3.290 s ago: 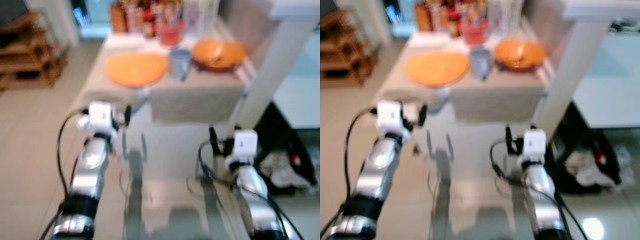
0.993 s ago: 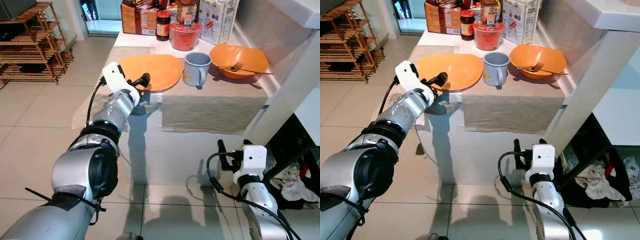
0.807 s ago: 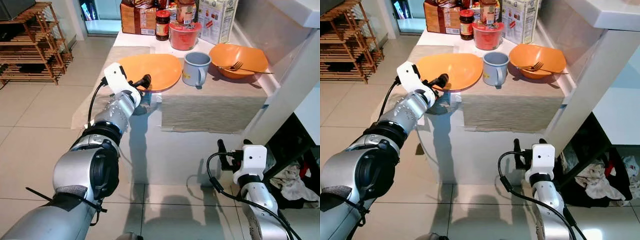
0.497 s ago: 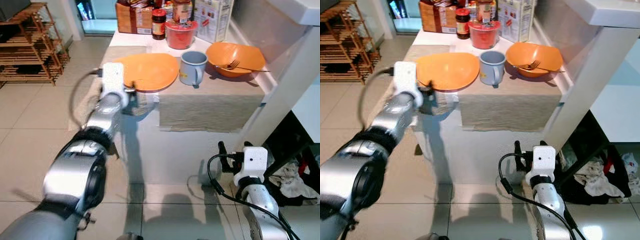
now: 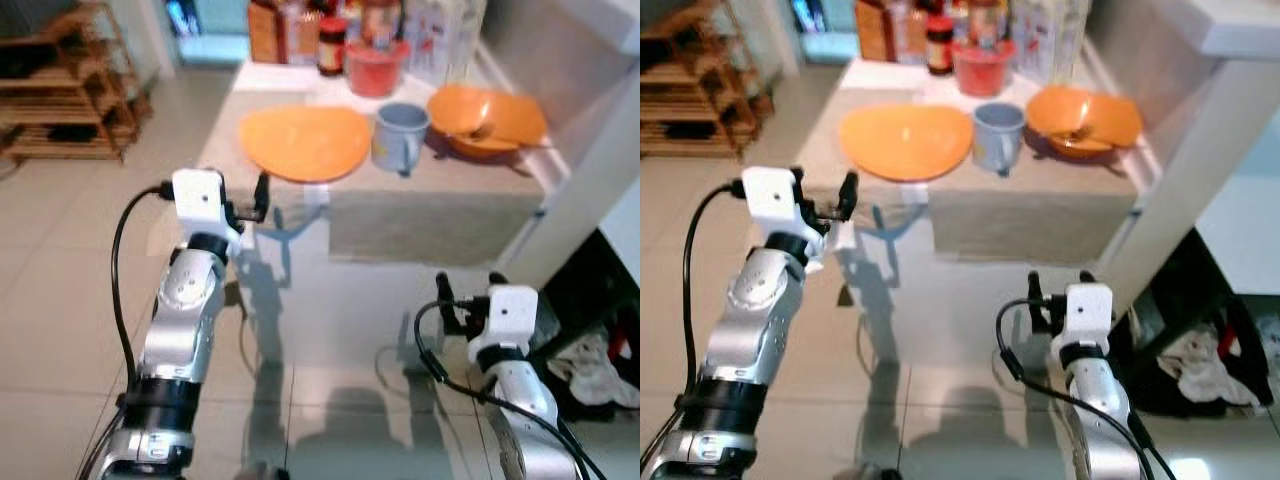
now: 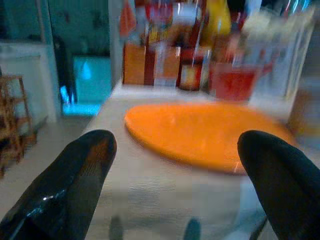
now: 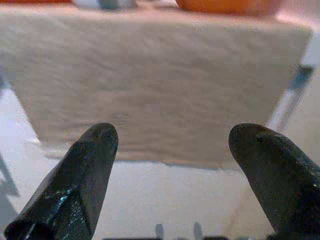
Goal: Setting the table
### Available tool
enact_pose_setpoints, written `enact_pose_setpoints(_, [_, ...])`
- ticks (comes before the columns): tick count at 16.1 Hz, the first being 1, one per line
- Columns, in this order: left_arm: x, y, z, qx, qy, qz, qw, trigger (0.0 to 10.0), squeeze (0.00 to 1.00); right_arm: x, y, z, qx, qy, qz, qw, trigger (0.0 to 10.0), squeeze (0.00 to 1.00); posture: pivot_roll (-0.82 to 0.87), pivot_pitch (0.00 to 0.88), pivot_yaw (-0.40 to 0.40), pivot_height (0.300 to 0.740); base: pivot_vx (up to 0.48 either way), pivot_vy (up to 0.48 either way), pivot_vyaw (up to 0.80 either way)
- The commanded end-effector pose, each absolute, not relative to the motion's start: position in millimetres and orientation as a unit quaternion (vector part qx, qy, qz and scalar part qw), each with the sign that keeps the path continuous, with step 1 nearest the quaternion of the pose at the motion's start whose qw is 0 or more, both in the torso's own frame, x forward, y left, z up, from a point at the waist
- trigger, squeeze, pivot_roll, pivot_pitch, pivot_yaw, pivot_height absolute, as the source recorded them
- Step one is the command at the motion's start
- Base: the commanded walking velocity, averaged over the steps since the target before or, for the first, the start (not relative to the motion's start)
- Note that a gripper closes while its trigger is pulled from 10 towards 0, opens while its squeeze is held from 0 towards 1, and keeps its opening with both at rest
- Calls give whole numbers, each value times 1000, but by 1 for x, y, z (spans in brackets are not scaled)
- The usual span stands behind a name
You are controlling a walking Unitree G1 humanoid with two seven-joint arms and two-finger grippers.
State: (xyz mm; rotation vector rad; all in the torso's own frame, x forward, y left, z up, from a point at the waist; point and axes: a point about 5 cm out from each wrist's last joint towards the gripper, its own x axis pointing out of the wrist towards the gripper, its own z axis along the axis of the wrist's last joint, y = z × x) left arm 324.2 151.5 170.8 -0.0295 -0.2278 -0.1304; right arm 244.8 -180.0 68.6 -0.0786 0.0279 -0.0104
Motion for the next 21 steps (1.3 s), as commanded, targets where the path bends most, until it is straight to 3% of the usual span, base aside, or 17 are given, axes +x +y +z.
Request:
enact_pose_setpoints(1, [321, 145, 190, -19, -148, -79, 986, 10000, 0, 249, -180, 89, -38, -35, -8, 999, 10000, 0, -73, 0, 35, 740, 480, 0, 0])
enact_pose_setpoints(5, [316, 140, 198, -20, -133, -105, 985, 10000, 0, 255, -180, 127, -36, -96, -15, 995, 10000, 0, -80, 0, 35, 740, 480, 0, 0])
enact_pose_setpoints(15, [319, 137, 203, -36, -128, -85, 987, 10000, 0, 241, -173, 119, -30, -74, 8, 997, 10000, 0, -91, 0, 28, 740, 465, 0, 0])
enact_pose_setpoints(21, [334, 148, 215, 17, -119, -49, 992, 10000, 0, 237, -170, 115, -27, -62, 18, 998, 10000, 0, -87, 0, 22, 740, 0, 0, 0])
